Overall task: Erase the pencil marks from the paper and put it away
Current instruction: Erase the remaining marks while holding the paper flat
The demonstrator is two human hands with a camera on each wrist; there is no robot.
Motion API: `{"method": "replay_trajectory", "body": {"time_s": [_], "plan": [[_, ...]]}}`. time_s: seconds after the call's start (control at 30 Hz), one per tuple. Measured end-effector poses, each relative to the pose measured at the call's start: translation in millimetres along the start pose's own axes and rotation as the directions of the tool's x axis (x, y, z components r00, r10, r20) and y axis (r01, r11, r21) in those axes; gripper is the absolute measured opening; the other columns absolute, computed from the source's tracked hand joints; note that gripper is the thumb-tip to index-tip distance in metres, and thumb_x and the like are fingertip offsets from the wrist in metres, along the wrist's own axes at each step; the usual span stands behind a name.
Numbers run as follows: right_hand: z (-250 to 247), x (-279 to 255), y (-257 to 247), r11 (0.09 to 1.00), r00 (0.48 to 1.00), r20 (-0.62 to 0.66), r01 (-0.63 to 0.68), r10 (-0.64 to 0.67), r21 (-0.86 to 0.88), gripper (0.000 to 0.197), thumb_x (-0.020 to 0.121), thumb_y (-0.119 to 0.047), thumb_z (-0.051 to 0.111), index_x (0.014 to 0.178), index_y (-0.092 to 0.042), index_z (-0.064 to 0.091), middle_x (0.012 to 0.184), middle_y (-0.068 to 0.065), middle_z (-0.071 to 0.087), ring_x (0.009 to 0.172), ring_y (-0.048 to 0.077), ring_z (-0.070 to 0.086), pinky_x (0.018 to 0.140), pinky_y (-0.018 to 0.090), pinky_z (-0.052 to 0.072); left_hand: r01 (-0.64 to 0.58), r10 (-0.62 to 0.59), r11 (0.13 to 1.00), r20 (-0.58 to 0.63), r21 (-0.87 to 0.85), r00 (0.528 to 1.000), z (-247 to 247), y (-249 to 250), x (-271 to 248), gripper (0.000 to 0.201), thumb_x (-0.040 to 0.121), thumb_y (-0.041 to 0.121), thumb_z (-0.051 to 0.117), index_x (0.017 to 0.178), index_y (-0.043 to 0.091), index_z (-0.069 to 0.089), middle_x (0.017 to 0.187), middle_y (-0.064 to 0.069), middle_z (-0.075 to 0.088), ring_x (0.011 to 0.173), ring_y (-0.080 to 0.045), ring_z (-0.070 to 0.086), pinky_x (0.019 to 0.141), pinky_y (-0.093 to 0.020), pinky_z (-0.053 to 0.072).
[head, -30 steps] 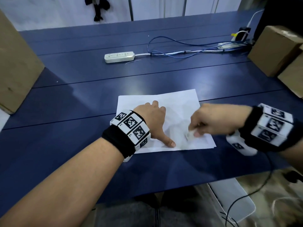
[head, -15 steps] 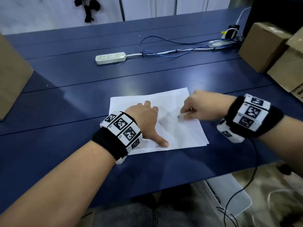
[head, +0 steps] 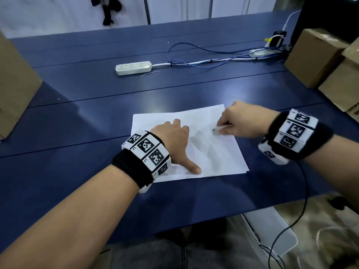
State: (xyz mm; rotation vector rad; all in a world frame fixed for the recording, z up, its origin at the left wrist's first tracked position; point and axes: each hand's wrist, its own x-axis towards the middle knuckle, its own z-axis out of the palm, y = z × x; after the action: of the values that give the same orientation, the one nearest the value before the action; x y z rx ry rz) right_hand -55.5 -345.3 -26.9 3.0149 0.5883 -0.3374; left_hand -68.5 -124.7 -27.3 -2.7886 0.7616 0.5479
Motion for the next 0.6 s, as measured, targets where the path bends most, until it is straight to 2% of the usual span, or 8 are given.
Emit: {"method": "replay_trajectory", "body": {"time_s": [0.07, 0.13, 0.23, 0.27, 0.37, 0.43, 0.5, 0.6], "plan": [[4, -3, 4, 0.999, 0.999, -0.026, 0.032, -0.032, -0.007, 0.041, 0.089, -0.056, 0.049, 0.094, -0.022, 0.072, 0.082, -0.002, 0.070, 0.082, 0.021, 0.060, 0.074, 0.041, 0.055, 0.001, -0.001, 1.000, 0.006, 0.006, 1.000, -1, 0, 0, 0.101, 0.048, 0.089, 0.064, 0.116, 0.017, 0.046, 0.105, 0.000, 0.037, 0.101, -0.022, 0.047, 0.073, -0.034, 0.039], [8, -21, -5, 0.982, 0.983, 0.023, 0.183, -0.184, 0.037, 0.037, 0.090, -0.051, 0.049, 0.094, -0.022, 0.071, 0.086, -0.006, 0.067, 0.083, 0.018, 0.060, 0.075, 0.038, 0.053, 0.000, 0.000, 1.000, 0.007, 0.001, 1.000, 0, -1, 1, 0.102, 0.048, 0.089, 0.065, 0.117, 0.017, 0.046, 0.108, -0.001, 0.039, 0.103, -0.023, 0.048, 0.073, -0.034, 0.040], [11, -49, -24, 0.895, 0.892, 0.168, 0.375, -0.419, 0.243, 0.018, 0.088, -0.033, 0.066, 0.104, -0.029, 0.074, 0.090, -0.012, 0.066, 0.084, 0.009, 0.060, 0.076, 0.026, 0.048, -0.005, 0.005, 1.000, -0.009, -0.008, 1.000, 1, -2, 2, 0.103, 0.046, 0.090, 0.065, 0.116, 0.017, 0.046, 0.112, -0.002, 0.043, 0.102, -0.023, 0.049, 0.072, -0.034, 0.040], [10, -50, -26, 0.900, 0.891, 0.203, 0.352, -0.407, 0.258, 0.019, 0.087, -0.032, 0.067, 0.106, -0.031, 0.074, 0.091, -0.014, 0.067, 0.083, 0.007, 0.059, 0.077, 0.025, 0.048, -0.008, 0.008, 1.000, -0.016, -0.006, 1.000, 2, -2, 2, 0.102, 0.045, 0.090, 0.065, 0.115, 0.017, 0.046, 0.110, -0.002, 0.042, 0.100, -0.023, 0.049, 0.071, -0.034, 0.040], [7, -25, -14, 0.973, 0.976, 0.109, 0.173, -0.191, 0.152, 0.022, 0.087, -0.044, 0.062, 0.102, -0.032, 0.074, 0.088, -0.012, 0.071, 0.080, 0.008, 0.059, 0.080, 0.032, 0.053, -0.007, 0.007, 1.000, -0.005, 0.001, 1.000, 1, -1, 1, 0.101, 0.047, 0.089, 0.065, 0.115, 0.016, 0.046, 0.105, 0.000, 0.038, 0.101, -0.022, 0.047, 0.072, -0.034, 0.039], [0, -9, -4, 0.996, 0.996, 0.054, 0.071, -0.073, 0.047, 0.052, 0.077, -0.069, 0.042, 0.094, -0.030, 0.072, 0.081, -0.006, 0.070, 0.080, 0.016, 0.061, 0.075, 0.041, 0.055, 0.000, 0.000, 1.000, -0.002, 0.005, 1.000, 0, -1, 1, 0.102, 0.047, 0.090, 0.064, 0.115, 0.016, 0.046, 0.105, 0.000, 0.038, 0.101, -0.022, 0.047, 0.073, -0.034, 0.039], [4, -7, 3, 0.998, 0.998, 0.024, 0.062, -0.062, -0.009, 0.064, 0.072, -0.071, 0.031, 0.092, -0.024, 0.069, 0.081, -0.004, 0.068, 0.082, 0.021, 0.061, 0.073, 0.043, 0.055, -0.002, 0.002, 1.000, -0.001, 0.010, 1.000, 0, 0, 1, 0.101, 0.048, 0.089, 0.064, 0.116, 0.016, 0.046, 0.108, -0.001, 0.040, 0.102, -0.022, 0.047, 0.073, -0.034, 0.039], [6, -35, -12, 0.974, 0.968, 0.107, 0.224, -0.227, 0.039, 0.024, 0.089, -0.044, 0.055, 0.095, -0.025, 0.069, 0.087, -0.008, 0.064, 0.087, 0.017, 0.059, 0.076, 0.037, 0.051, -0.002, 0.002, 1.000, -0.002, 0.001, 1.000, 0, -1, 1, 0.101, 0.048, 0.088, 0.065, 0.115, 0.016, 0.046, 0.113, -0.003, 0.043, 0.103, -0.023, 0.048, 0.072, -0.033, 0.038]]}}
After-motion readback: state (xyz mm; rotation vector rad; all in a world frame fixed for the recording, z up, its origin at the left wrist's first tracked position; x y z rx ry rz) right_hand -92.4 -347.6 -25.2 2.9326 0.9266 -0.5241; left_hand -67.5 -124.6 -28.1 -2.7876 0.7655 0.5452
